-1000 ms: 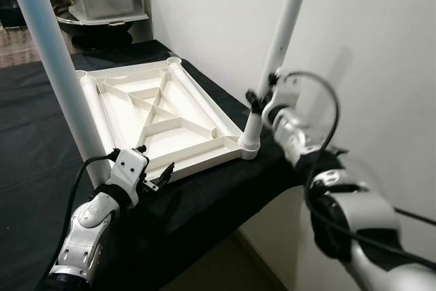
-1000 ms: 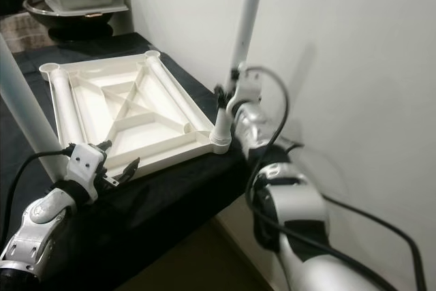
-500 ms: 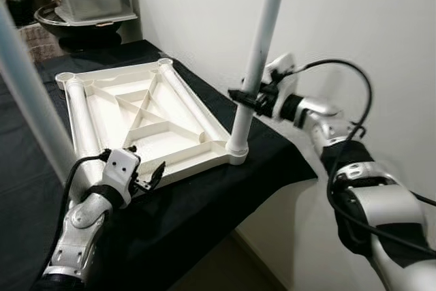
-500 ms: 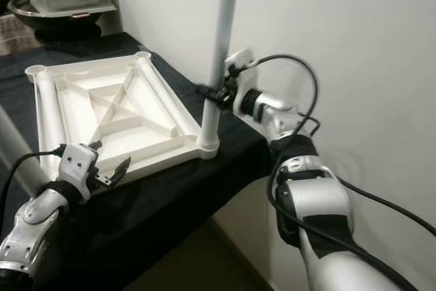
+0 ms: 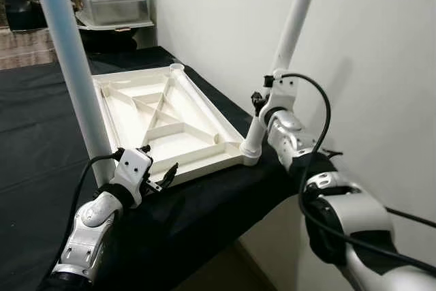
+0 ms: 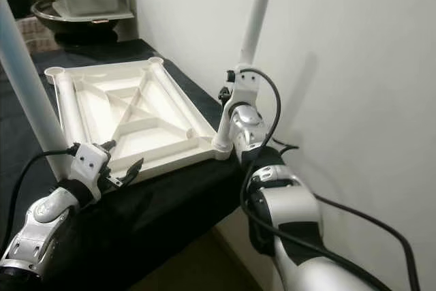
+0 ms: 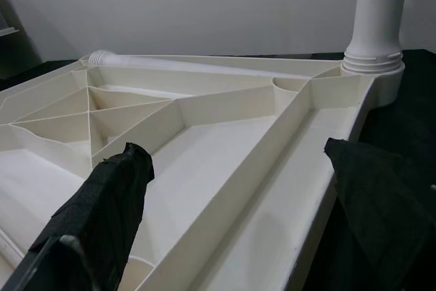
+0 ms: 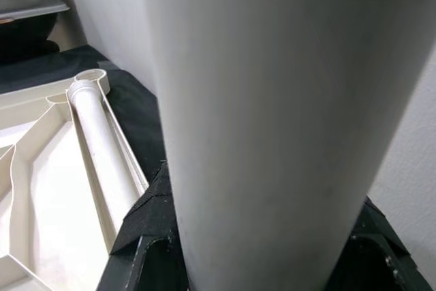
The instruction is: Building children table
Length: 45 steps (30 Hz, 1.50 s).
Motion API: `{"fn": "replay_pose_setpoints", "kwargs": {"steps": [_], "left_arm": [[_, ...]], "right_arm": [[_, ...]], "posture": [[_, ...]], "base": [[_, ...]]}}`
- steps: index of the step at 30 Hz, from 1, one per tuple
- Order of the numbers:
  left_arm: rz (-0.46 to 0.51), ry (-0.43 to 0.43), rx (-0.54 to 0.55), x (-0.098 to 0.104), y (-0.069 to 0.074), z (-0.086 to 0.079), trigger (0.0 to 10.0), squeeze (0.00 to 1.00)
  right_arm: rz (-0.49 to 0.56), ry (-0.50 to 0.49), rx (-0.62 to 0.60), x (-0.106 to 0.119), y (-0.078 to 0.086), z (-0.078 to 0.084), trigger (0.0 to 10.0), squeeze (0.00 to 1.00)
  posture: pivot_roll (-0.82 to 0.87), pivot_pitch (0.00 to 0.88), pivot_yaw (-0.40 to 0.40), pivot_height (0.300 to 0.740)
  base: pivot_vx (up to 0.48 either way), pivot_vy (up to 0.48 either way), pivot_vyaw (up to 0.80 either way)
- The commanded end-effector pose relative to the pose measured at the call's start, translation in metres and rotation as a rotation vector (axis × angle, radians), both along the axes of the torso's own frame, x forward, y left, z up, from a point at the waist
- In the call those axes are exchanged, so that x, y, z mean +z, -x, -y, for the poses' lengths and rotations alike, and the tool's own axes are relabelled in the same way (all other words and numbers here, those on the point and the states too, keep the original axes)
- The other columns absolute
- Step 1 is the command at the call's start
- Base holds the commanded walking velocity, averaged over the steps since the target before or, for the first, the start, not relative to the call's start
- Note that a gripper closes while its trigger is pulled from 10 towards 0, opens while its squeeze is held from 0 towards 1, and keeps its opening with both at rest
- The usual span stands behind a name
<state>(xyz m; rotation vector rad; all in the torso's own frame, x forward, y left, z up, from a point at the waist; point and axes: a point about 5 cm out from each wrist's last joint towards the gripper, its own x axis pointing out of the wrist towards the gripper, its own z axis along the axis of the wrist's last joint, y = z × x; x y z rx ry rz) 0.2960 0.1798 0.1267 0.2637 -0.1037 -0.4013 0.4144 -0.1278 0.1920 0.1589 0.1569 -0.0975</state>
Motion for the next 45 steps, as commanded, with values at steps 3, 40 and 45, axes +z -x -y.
{"fn": "replay_pose_setpoints", "kwargs": {"steps": [3, 40, 45], "left_arm": [[-0.014, -0.009, 0.073, -0.003, 0.001, -0.018, 10.0, 0.0], [-0.013, -0.007, 0.083, -0.003, 0.002, -0.02, 10.0, 0.0], [-0.013, -0.007, 0.08, -0.003, 0.001, -0.019, 10.0, 0.0]], "right_arm": [[-0.15, -0.122, -0.016, -0.04, 0.011, 0.0, 10.0, 0.0], [0.246, -0.002, 1.084, 0.031, 0.022, -0.019, 0.0, 0.0], [-0.076, 0.041, 0.115, -0.013, 0.003, 0.04, 0.0, 0.0]], "posture": [[0.03, 0.0, -0.105, 0.74], [0.03, 0.0, -0.111, 0.74], [0.03, 0.0, -0.107, 0.74]], "base": [[0.0, 0.0, 0.0], [0.0, 0.0, 0.0], [0.0, 0.0, 0.0]]}}
